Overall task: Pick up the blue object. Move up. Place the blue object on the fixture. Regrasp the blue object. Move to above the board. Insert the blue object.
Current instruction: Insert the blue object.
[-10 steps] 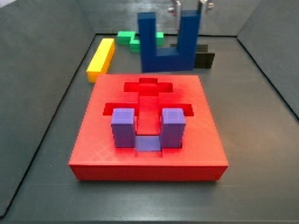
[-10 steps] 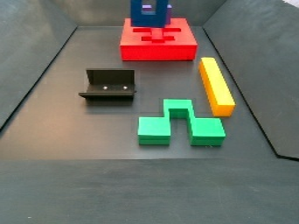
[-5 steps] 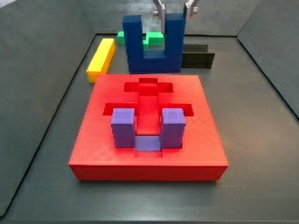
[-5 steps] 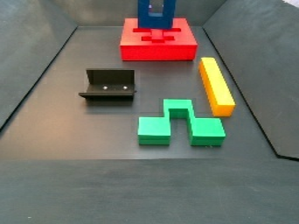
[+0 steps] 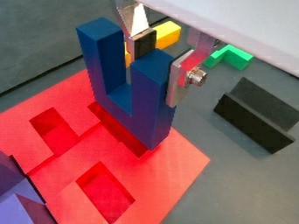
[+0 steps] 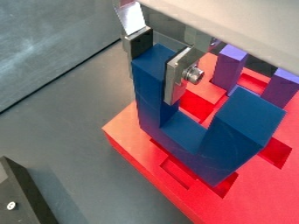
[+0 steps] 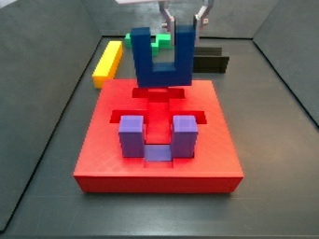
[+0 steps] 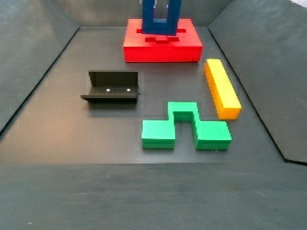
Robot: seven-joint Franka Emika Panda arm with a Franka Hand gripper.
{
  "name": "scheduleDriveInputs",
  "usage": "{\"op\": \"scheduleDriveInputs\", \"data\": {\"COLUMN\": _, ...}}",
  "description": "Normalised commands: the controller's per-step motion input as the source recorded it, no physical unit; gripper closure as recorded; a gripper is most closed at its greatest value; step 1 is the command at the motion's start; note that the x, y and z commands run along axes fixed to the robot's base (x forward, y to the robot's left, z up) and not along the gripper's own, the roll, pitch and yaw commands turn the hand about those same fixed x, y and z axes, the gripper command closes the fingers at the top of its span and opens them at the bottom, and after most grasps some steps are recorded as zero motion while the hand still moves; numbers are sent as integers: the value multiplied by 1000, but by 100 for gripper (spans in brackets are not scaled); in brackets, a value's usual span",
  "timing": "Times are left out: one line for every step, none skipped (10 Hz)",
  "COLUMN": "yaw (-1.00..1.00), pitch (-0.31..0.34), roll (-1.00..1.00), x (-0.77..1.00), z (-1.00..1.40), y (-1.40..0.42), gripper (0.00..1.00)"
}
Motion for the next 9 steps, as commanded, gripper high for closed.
{"op": "scheduleDriveInputs", "data": {"yaw": 160, "pitch": -76, "roll": 53, "x": 0, "z": -157, "y": -217, "gripper": 100}}
{"op": "scheduleDriveInputs", "data": {"yaw": 169, "pitch": -96, "roll": 51, "x": 0, "z": -174, "y": -200, "gripper": 100}}
{"op": "scheduleDriveInputs", "data": {"yaw": 203, "pitch": -103, "roll": 71, "x": 0, "z": -209, "y": -97, "gripper": 100}}
{"op": "scheduleDriveInputs", "data": {"yaw": 286, "pitch": -117, "roll": 63, "x": 0, "z": -229, "y": 0, "gripper": 100}}
{"op": "scheduleDriveInputs", "data": {"yaw": 237, "pitch": -96, "roll": 71, "x": 0, "z": -200, "y": 0, "gripper": 100}}
{"op": "scheduleDriveInputs", "data": {"yaw": 103, "pitch": -40, "roll": 104, "x": 0, "z": -120, "y": 0, "gripper": 100}}
{"op": "scheduleDriveInputs", "data": {"yaw": 0, "pitch": 0, "roll": 127, "x": -23, "z": -54, "y": 31, "gripper": 100}}
{"op": "scheduleDriveInputs", "data": {"yaw": -46, "pitch": 10, "roll": 154, "x": 0, "z": 0, "y": 31, "gripper": 100}}
{"op": "scheduleDriveInputs", "data": {"yaw": -137, "pitch": 59, "roll": 123, "x": 0, "z": 0, "y": 14, "gripper": 100}}
